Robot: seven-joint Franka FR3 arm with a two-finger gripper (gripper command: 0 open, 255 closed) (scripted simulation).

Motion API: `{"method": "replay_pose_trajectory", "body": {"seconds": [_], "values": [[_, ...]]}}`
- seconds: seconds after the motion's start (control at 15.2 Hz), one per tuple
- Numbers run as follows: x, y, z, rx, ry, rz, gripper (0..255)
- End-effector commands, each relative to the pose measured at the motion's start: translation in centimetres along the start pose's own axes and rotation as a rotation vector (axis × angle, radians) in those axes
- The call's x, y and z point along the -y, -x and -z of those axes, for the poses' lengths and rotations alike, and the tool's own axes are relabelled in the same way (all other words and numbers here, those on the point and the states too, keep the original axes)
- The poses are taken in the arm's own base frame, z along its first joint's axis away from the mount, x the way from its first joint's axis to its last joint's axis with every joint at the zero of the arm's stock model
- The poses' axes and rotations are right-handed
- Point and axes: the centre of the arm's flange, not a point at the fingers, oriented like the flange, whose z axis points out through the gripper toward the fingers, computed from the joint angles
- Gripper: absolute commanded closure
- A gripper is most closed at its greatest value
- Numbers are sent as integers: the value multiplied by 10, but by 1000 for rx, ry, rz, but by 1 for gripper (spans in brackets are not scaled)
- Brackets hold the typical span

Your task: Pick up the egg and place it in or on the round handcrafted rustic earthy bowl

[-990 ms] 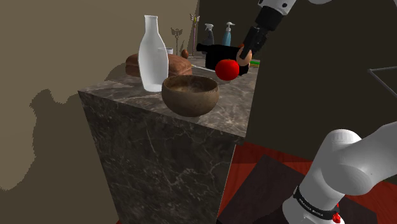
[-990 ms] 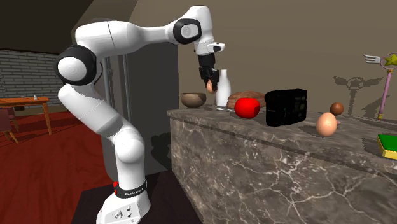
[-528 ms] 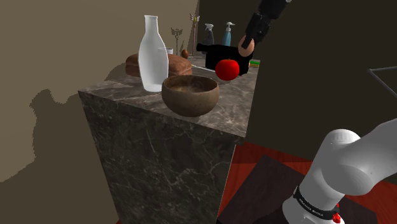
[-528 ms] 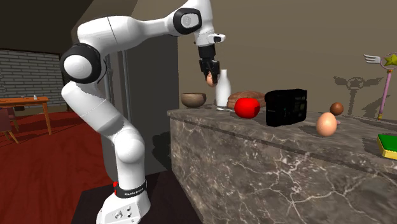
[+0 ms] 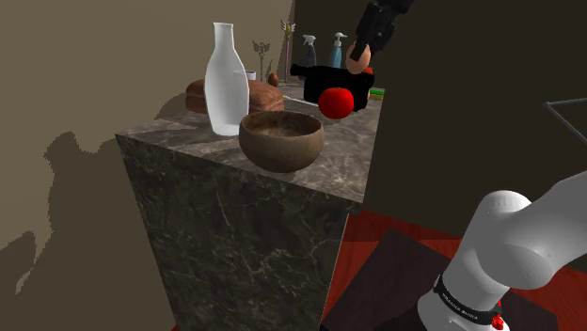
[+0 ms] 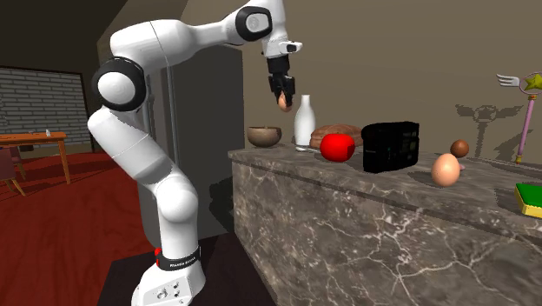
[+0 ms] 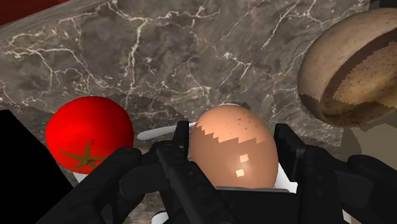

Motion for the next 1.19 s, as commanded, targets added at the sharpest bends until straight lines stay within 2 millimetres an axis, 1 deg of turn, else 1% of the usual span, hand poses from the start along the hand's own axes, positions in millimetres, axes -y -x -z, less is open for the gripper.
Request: {"method": "replay_pose_trajectory", "body": {"seconds": [0.0,0.99,1.06,1.12], "values": [[28,-1,-5,0,0,-1,255],[221,-15,-45,0,0,-1,255],[230,-16,-46,0,0,-1,255],[229,-15,-51,0,0,-1,255]]}}
